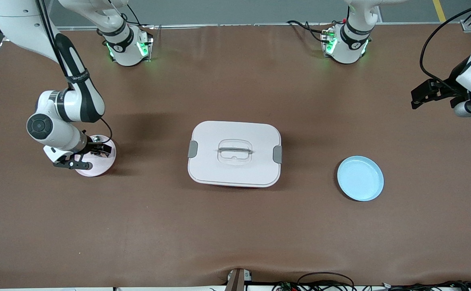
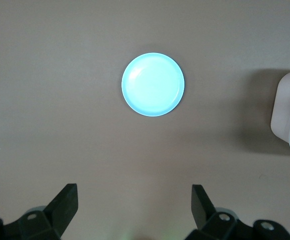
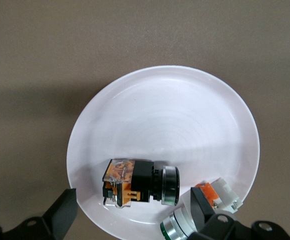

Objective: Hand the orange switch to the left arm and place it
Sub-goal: 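Lower the right gripper and grasp the orange switch on the white plate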

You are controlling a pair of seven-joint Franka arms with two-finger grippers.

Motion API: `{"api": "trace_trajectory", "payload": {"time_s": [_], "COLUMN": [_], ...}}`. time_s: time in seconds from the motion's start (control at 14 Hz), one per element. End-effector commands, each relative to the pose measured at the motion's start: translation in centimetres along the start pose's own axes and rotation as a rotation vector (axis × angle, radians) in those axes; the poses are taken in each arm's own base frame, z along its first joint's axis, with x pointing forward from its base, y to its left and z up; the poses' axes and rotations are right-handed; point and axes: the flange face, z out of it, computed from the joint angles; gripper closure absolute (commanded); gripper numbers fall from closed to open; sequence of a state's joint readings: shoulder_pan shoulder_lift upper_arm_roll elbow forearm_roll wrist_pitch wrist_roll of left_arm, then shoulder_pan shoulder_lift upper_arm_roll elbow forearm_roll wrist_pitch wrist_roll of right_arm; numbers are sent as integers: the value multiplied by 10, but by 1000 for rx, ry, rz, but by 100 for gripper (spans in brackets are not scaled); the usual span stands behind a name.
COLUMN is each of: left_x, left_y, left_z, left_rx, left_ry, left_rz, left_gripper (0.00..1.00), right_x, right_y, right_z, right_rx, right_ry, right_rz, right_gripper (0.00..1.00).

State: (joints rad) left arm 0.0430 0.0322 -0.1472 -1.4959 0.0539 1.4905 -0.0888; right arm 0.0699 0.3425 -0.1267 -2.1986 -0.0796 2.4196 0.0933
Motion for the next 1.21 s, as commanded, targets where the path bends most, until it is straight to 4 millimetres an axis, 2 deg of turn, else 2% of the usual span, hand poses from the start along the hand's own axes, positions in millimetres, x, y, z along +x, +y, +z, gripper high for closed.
{"api": "trace_trajectory", "payload": {"time_s": [0.0, 0.57, 1.14], "left_x": [3, 9, 9], "left_y": [3, 1, -1], "left_z": [-2, 3, 2], "left_rx": [19, 31, 31], "left_ry": [11, 24, 29], "left_rz": [-2, -2, -7], "left_gripper": [0, 0, 0], "right_x": [-4, 0, -1], "right_y": [4, 4, 6], "right_z": [9, 35, 40], "right_rx": [-18, -18, -19], "right_ry": [-11, 2, -8], "right_rz": [16, 48, 53], "right_gripper": [0, 0, 0]}}
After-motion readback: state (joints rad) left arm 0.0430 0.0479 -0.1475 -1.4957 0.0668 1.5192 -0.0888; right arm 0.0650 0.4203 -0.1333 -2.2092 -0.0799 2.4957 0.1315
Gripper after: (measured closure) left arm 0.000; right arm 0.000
